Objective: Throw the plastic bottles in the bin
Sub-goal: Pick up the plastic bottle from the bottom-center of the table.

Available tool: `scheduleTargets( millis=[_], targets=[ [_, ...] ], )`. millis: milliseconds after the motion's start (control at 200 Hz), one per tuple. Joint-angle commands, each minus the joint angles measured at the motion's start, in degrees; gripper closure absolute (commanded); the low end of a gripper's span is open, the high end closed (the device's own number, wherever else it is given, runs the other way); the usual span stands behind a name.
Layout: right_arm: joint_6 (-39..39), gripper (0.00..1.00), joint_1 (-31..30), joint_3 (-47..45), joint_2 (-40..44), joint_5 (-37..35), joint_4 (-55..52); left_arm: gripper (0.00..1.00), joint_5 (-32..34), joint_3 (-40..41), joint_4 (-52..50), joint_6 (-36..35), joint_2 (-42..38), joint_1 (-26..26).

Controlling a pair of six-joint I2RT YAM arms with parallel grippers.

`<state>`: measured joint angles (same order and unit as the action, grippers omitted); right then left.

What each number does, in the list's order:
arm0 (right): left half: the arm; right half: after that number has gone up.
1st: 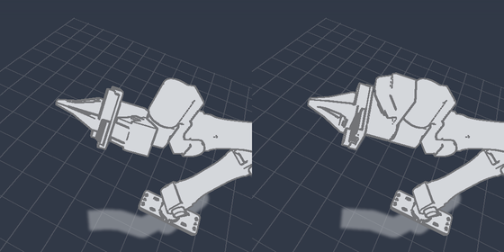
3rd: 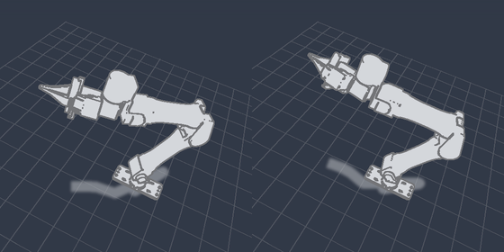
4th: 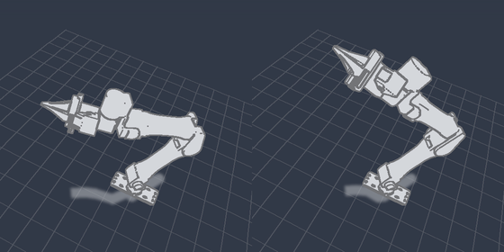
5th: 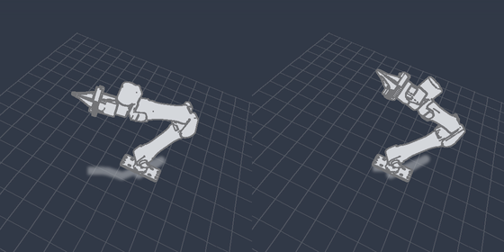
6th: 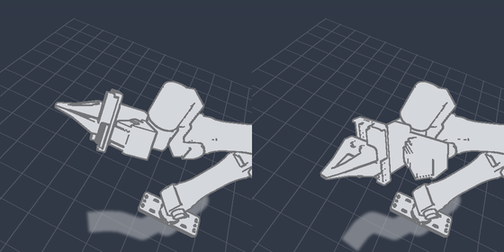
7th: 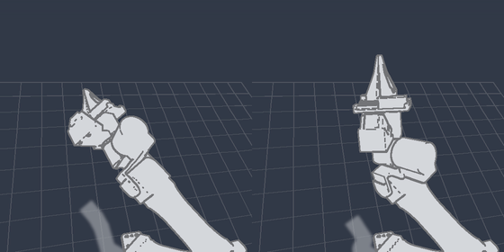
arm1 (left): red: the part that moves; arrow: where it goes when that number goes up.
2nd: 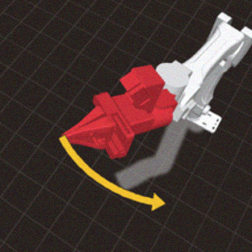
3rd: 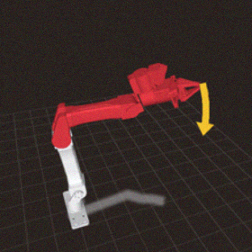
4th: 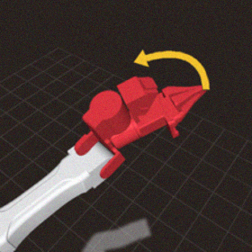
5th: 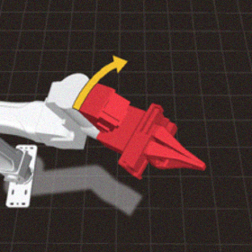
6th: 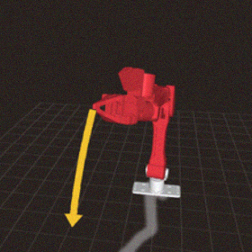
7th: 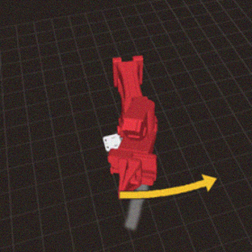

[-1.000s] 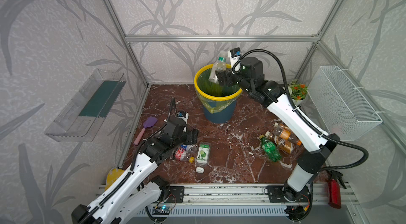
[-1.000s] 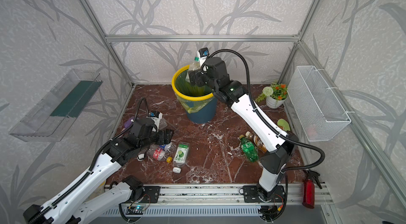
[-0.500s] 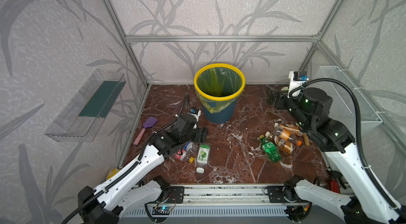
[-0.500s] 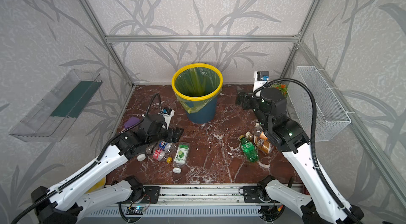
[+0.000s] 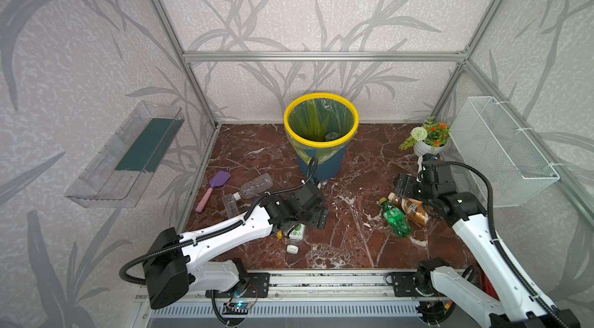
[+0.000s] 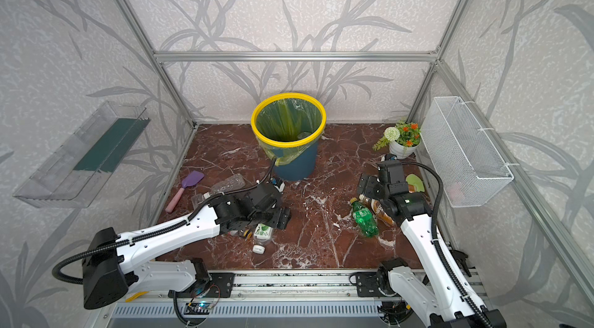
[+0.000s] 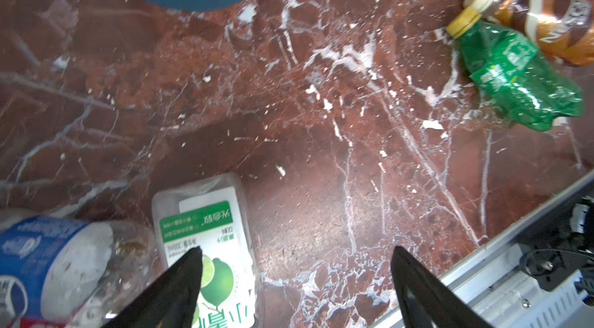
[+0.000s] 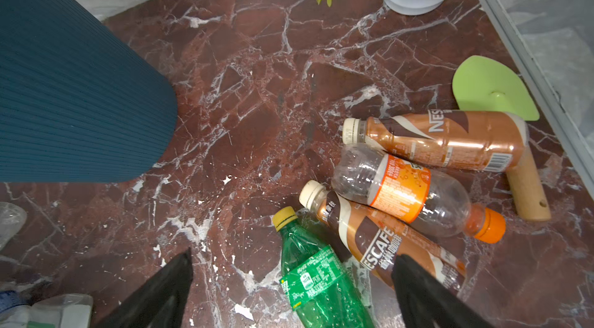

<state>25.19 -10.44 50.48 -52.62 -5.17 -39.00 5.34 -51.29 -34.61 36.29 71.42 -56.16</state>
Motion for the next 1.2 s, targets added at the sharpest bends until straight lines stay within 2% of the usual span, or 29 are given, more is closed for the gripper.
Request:
scheduleTargets(
  millis=[0, 115, 265, 435, 700, 1010, 1195],
  targets=[
    [1.44, 0.03, 0.15, -1.1, 0.61, 2.89, 2.94, 0.09, 6.75, 2.87, -7.73, 13.3, -2.0, -2.19],
    [1.36, 0.03, 0.15, -1.98, 0.59, 3.85, 4.96, 0.09, 8.55, 6.7, -7.52, 19.26, -1.56, -2.68],
    [0.83, 0.03, 0.15, -1.78, 0.72, 4.24, 5.41, 0.07, 12.42, 6.43, -7.41, 21.7, 2.25, -2.58],
    [1.24, 0.03, 0.13, -3.08, 0.86, 3.62, 6.23, 0.06, 9.95, 5.8, -3.95, 17.62, 6.54, 0.11],
    [1.54, 0.03, 0.15, -3.54, 1.03, 3.23, 6.57, 0.06, 5.91, 4.49, -2.0, 14.53, 11.03, 0.71],
    [1.4, 0.03, 0.11, -3.67, 0.57, 2.69, 6.49, 0.13, 5.62, 3.88, -2.95, 13.63, 14.81, 0.94],
    [1.7, 0.03, 0.15, -4.15, 0.76, 2.28, 6.83, 0.22, 5.87, 3.41, -3.03, 13.17, 15.74, 1.89]
  ],
)
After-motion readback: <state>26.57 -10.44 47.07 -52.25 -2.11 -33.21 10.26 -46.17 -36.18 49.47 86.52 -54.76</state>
